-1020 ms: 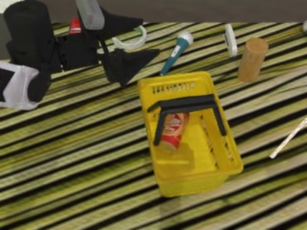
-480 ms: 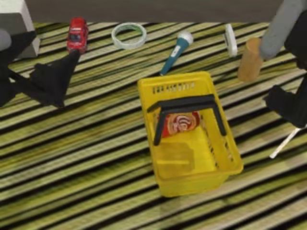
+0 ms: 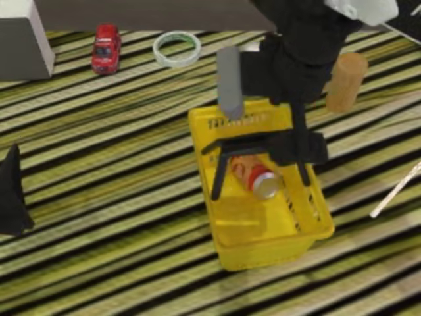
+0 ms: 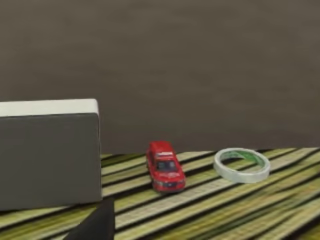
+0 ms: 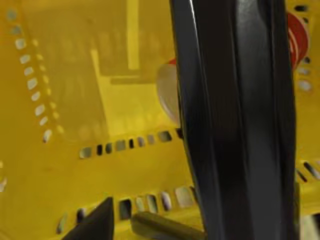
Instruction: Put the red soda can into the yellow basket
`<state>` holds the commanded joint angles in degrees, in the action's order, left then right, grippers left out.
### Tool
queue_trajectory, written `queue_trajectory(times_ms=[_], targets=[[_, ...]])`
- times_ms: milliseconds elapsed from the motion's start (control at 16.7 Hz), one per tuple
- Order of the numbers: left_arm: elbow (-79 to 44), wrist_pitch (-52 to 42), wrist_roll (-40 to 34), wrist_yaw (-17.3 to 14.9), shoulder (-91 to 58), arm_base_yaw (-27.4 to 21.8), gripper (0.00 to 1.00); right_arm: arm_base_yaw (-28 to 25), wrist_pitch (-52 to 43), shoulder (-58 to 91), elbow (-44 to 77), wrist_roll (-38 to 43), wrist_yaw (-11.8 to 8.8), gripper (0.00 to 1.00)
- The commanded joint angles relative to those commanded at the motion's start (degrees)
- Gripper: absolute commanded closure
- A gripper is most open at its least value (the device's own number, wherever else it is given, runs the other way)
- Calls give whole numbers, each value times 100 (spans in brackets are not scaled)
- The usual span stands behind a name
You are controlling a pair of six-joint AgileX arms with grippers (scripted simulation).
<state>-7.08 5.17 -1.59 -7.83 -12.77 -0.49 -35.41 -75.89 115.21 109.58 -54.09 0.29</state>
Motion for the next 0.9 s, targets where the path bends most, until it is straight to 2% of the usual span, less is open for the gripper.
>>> queue_trajectory(times_ms=[180,300,900], targets=[[493,-367,104,540,904,118,0,-252,-538,781,721,-378,-4,0],[671,-492,149,740,1213,156,0,-343,-731,1046,970,-513,-5,0],[708,-517,159,783,1277,163,0,-359,-498,1077,725,-546,-6,0]])
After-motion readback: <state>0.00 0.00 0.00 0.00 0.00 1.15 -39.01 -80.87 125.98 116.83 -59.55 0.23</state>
